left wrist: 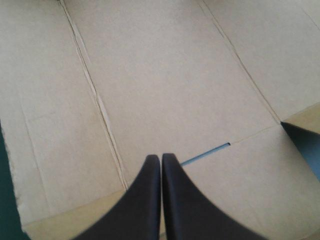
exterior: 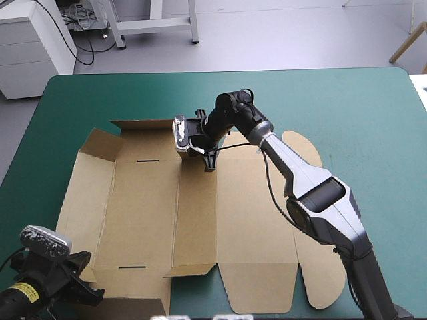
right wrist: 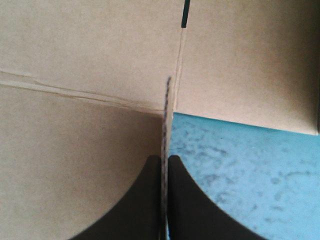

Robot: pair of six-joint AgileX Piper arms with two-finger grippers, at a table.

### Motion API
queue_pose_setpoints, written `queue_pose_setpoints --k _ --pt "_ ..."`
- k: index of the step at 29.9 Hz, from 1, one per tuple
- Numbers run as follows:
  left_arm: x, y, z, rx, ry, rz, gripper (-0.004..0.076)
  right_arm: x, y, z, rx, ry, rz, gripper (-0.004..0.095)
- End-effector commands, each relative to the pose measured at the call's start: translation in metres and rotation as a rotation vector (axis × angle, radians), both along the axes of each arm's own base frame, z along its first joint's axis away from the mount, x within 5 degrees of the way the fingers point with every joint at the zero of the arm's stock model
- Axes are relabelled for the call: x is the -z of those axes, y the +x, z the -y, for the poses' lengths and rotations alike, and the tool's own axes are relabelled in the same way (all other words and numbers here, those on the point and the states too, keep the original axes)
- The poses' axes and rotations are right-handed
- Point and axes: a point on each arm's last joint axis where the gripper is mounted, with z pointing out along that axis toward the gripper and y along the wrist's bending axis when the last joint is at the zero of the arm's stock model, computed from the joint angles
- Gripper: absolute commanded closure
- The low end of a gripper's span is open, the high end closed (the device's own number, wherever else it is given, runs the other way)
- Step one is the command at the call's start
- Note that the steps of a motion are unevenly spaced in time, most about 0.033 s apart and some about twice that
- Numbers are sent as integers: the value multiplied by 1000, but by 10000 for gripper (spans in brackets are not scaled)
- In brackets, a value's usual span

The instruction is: Fold the box

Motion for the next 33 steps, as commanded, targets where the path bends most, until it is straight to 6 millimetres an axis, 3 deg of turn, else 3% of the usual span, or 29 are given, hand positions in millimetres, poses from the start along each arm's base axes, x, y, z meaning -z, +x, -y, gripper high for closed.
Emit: queue_pose_setpoints --k 1,7,14,17,21,23,28,33 --pt "-13 3 2 5 -36 69 734 -44 -21 -8 -54 70 58 922" --pt "-13 3 2 5 -36 71 734 -43 -32 -23 -75 18 101 922" --pt "-13 3 2 5 -36 71 734 -43 -30 -21 2 31 68 902" --pt "-13 3 2 5 -36 71 734 -43 -28 -22 53 40 60 795" --pt "-13 3 2 4 -34 71 734 -48 -27 -17 98 23 81 537" --pt "-13 3 2 4 -34 69 734 -56 -29 -14 103 22 103 468" --pt "-13 3 2 4 -33 68 734 -85 -27 8 240 -31 194 460" --pt "-13 3 2 5 -33 67 734 -117 -14 62 523 -66 254 486"
